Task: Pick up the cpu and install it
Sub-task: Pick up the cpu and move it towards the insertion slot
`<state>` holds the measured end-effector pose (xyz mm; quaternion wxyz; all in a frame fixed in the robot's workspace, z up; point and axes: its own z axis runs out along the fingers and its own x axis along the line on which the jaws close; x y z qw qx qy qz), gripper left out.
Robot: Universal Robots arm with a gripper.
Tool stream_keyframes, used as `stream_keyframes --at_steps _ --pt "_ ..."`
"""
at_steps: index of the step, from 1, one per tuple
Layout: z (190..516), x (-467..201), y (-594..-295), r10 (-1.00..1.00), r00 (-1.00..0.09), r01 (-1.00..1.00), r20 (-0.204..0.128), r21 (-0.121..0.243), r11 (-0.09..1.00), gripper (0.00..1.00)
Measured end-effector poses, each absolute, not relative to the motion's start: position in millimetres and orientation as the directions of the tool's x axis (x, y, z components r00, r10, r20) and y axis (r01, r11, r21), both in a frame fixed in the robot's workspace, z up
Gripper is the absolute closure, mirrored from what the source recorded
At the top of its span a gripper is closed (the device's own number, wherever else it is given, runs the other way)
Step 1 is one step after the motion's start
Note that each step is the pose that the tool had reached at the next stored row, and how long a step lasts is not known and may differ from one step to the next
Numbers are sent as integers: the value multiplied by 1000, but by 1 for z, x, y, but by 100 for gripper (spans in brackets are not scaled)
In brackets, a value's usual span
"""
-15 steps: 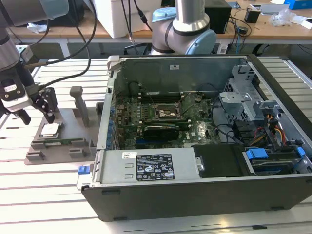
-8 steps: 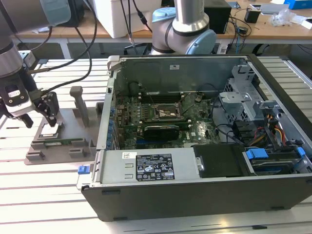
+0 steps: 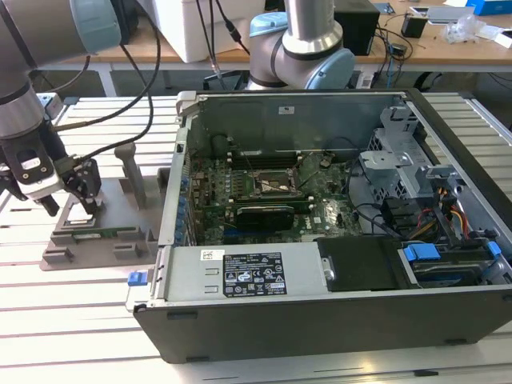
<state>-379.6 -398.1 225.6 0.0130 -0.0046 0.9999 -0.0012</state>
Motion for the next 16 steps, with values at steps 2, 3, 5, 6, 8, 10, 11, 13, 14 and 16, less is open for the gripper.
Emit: stream_keyframes --at_steps 2,3,5,6,8,10,11,13,14,16 --pt "223 -379 -392 -18 -1000 -18 -26 -5 1000 34" --pt "221 -379 -386 -24 -999 -24 -26 -5 1000 34" --pt "216 -379 -381 -31 -999 -31 -26 -5 1000 34" --pt "215 -379 -380 -33 -999 -33 -26 -5 999 34" --pt "209 -379 -378 -41 -999 -41 -26 -5 999 34" --pt "203 -380 -378 -52 -998 -52 -26 -5 999 34" --pt "201 -381 -378 -56 -998 -56 -26 -5 998 34" --pt "198 -382 -377 -62 -998 -62 -26 -4 998 34" --pt "197 -382 -377 -64 -998 -64 -26 -4 998 34" --pt "195 -383 -376 -68 -997 -68 -26 -4 998 34"
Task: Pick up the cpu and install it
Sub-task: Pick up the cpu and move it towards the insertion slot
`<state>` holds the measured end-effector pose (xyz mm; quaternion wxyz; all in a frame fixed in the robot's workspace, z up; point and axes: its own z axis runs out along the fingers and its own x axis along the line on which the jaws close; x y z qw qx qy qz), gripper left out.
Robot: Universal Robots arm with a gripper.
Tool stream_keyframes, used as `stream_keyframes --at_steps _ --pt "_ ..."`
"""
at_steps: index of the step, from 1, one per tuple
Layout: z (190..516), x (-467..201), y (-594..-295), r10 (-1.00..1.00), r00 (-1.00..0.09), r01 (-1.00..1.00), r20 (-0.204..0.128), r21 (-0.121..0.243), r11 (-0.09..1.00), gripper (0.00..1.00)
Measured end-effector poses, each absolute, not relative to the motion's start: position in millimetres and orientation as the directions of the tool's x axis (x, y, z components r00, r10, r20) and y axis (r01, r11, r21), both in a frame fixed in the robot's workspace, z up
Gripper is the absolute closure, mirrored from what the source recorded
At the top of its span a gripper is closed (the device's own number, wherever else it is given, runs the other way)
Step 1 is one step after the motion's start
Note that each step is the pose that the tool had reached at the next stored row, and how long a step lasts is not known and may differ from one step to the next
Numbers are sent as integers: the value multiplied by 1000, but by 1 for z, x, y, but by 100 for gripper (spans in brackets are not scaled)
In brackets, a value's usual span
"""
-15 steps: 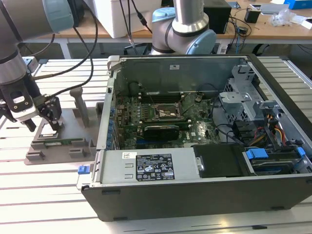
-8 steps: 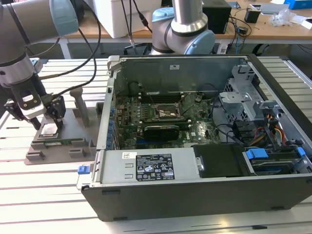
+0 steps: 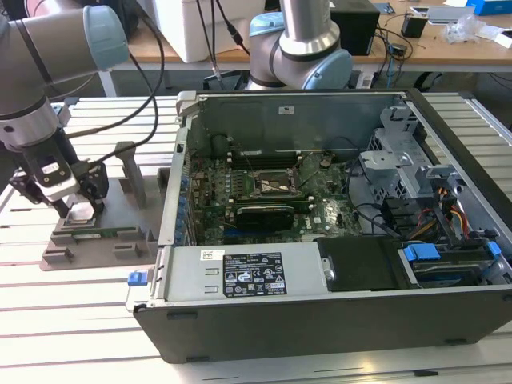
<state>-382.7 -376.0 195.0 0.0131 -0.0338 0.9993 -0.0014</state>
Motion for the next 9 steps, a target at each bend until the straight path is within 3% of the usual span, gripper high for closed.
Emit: stream_keyframes --at_steps 9 --pt "188 -388 -371 -79 -997 -79 -26 -4 997 34"
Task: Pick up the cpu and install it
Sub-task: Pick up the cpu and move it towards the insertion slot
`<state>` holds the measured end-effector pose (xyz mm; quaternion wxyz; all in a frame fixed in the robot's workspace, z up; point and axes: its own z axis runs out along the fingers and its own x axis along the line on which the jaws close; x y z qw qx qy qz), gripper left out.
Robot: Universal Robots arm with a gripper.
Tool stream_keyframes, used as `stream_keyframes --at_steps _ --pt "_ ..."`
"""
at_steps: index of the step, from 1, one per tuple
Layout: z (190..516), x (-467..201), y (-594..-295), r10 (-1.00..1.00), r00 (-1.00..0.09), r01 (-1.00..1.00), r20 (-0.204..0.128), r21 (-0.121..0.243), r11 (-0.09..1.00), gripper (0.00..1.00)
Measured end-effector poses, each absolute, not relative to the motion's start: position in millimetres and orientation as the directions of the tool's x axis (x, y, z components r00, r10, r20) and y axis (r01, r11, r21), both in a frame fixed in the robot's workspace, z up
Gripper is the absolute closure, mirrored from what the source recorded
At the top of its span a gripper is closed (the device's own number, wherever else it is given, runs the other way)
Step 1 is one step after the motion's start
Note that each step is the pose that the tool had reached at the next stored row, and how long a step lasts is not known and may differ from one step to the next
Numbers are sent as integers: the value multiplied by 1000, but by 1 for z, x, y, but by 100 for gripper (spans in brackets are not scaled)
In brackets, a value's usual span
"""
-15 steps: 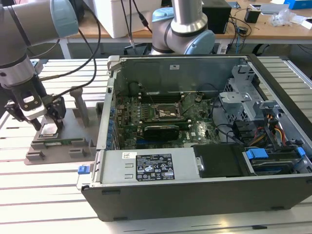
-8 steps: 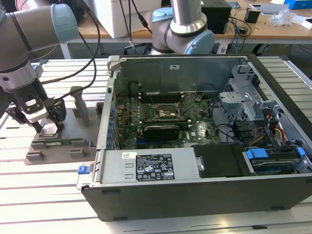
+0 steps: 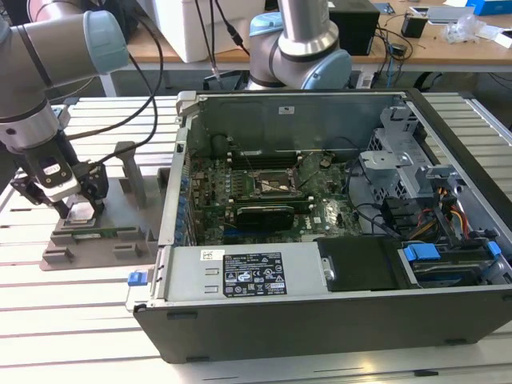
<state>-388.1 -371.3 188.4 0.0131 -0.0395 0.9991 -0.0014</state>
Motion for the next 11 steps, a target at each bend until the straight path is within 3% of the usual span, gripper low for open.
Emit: stream_keyframes --at_steps 11 --pt "187 -387 -371 -79 -997 -79 -26 -4 997 34"
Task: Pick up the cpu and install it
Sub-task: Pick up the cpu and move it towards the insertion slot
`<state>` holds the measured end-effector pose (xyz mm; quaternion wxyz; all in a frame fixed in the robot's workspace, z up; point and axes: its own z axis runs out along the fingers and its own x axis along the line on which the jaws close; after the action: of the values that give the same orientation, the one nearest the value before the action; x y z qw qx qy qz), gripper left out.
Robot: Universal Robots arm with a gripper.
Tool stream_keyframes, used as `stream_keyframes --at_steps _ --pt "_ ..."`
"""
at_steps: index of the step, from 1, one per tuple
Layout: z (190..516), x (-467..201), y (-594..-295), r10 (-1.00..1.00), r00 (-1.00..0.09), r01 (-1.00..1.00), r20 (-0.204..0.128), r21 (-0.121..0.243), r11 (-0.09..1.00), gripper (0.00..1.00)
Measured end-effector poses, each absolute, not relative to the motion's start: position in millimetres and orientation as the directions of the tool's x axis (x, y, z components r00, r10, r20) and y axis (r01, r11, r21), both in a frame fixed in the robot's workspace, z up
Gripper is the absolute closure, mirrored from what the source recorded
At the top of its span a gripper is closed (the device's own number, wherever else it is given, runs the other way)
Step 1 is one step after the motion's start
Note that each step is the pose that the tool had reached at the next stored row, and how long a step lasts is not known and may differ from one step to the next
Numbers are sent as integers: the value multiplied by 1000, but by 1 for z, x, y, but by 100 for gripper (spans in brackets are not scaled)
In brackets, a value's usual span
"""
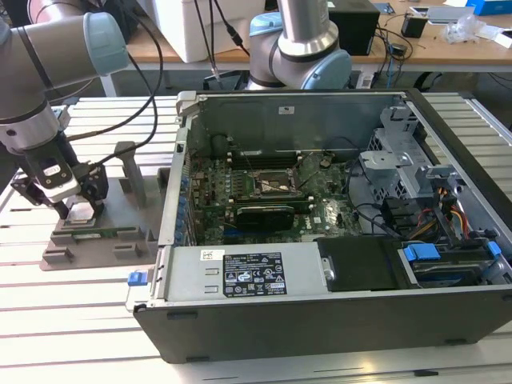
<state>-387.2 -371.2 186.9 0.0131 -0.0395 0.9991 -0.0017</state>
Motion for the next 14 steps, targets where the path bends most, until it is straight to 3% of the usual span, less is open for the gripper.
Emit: stream_keyframes --at_steps 2,3,14 --pt "187 -387 -371 -79 -997 -79 -26 -4 997 36" --pt "187 -387 -371 -79 -997 -79 -26 -5 997 45" --pt "197 -387 -371 -79 -997 -79 -26 -5 997 45"
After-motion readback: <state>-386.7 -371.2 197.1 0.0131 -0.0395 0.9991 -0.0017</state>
